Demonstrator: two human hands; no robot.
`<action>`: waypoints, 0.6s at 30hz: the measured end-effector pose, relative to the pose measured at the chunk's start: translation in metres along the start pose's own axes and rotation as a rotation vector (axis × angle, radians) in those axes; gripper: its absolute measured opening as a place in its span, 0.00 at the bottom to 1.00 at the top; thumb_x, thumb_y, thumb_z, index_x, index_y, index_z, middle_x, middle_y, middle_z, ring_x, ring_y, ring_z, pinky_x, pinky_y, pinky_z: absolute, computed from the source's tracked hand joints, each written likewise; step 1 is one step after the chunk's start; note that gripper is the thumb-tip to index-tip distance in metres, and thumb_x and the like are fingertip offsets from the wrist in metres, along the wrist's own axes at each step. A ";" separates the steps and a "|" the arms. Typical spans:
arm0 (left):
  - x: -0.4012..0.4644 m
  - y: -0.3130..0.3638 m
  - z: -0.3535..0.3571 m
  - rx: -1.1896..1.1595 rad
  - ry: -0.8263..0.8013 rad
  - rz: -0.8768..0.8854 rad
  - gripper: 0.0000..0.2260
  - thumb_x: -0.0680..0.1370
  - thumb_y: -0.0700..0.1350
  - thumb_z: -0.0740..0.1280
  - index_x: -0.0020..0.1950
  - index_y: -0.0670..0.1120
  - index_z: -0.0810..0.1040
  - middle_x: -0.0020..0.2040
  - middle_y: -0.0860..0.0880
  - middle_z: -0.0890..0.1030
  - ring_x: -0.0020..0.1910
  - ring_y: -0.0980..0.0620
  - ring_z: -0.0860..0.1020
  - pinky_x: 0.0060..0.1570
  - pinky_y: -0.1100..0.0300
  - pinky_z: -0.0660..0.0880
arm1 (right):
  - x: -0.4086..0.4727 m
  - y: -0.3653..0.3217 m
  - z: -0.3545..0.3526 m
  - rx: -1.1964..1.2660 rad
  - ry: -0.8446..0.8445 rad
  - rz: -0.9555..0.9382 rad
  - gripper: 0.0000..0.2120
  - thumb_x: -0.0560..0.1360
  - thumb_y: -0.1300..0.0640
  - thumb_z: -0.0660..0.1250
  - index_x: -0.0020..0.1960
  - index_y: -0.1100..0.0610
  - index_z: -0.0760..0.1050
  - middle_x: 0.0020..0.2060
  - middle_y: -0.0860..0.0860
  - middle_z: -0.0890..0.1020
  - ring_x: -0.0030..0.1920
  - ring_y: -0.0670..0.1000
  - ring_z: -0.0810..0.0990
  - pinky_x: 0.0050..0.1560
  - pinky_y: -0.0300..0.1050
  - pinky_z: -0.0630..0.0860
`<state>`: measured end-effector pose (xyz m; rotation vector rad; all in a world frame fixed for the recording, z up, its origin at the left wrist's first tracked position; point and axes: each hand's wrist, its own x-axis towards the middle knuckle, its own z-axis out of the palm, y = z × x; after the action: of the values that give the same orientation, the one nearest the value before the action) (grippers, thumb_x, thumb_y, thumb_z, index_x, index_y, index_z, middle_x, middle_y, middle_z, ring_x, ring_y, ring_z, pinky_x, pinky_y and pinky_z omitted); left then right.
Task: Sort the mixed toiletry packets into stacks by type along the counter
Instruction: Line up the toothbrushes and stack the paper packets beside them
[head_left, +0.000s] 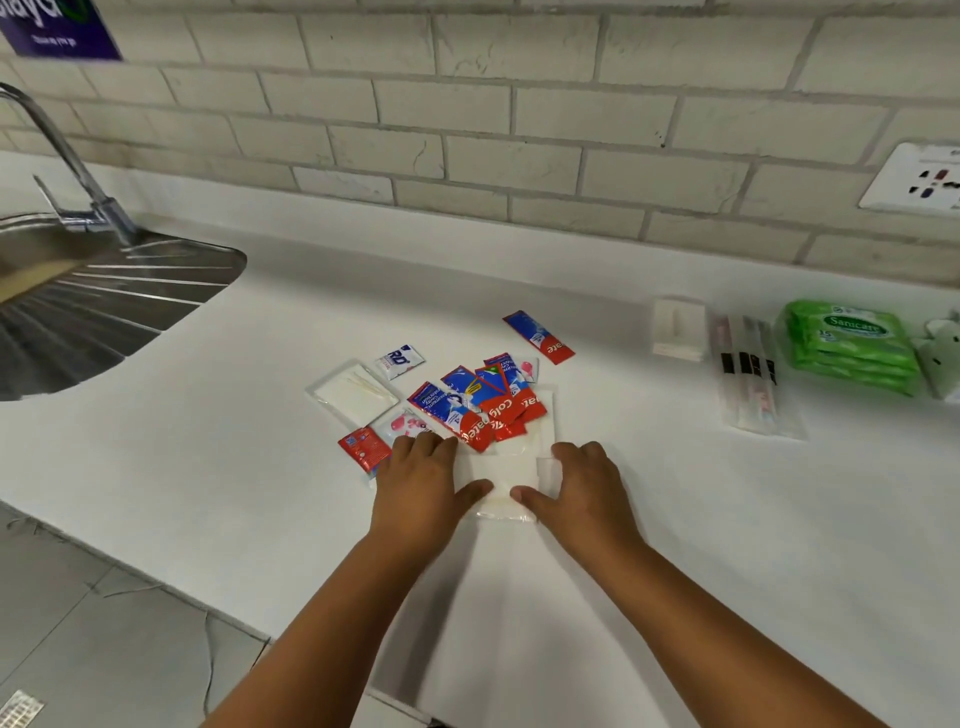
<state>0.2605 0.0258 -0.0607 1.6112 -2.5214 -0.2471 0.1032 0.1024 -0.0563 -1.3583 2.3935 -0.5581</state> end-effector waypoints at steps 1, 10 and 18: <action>0.001 -0.001 -0.001 0.004 -0.007 -0.005 0.31 0.73 0.68 0.62 0.71 0.52 0.68 0.69 0.52 0.71 0.67 0.48 0.67 0.66 0.51 0.66 | 0.000 0.003 0.001 0.028 0.006 -0.012 0.36 0.69 0.36 0.69 0.70 0.53 0.67 0.63 0.52 0.72 0.63 0.52 0.72 0.60 0.44 0.73; 0.015 0.000 -0.018 -0.456 -0.220 -0.059 0.25 0.71 0.55 0.74 0.63 0.52 0.69 0.62 0.51 0.76 0.57 0.50 0.75 0.57 0.55 0.74 | -0.002 0.017 -0.004 0.287 0.000 -0.043 0.29 0.69 0.42 0.73 0.66 0.51 0.71 0.55 0.49 0.75 0.52 0.49 0.76 0.51 0.42 0.77; 0.038 0.013 -0.049 -0.781 -0.453 0.058 0.18 0.71 0.51 0.75 0.57 0.59 0.74 0.54 0.53 0.82 0.52 0.53 0.80 0.52 0.57 0.79 | 0.001 0.029 -0.040 0.737 -0.171 0.043 0.14 0.72 0.51 0.72 0.57 0.49 0.78 0.49 0.47 0.81 0.50 0.50 0.80 0.52 0.45 0.79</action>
<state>0.2429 -0.0065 -0.0093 1.2346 -2.2467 -1.5074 0.0627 0.1218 -0.0356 -0.9669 1.7872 -1.1167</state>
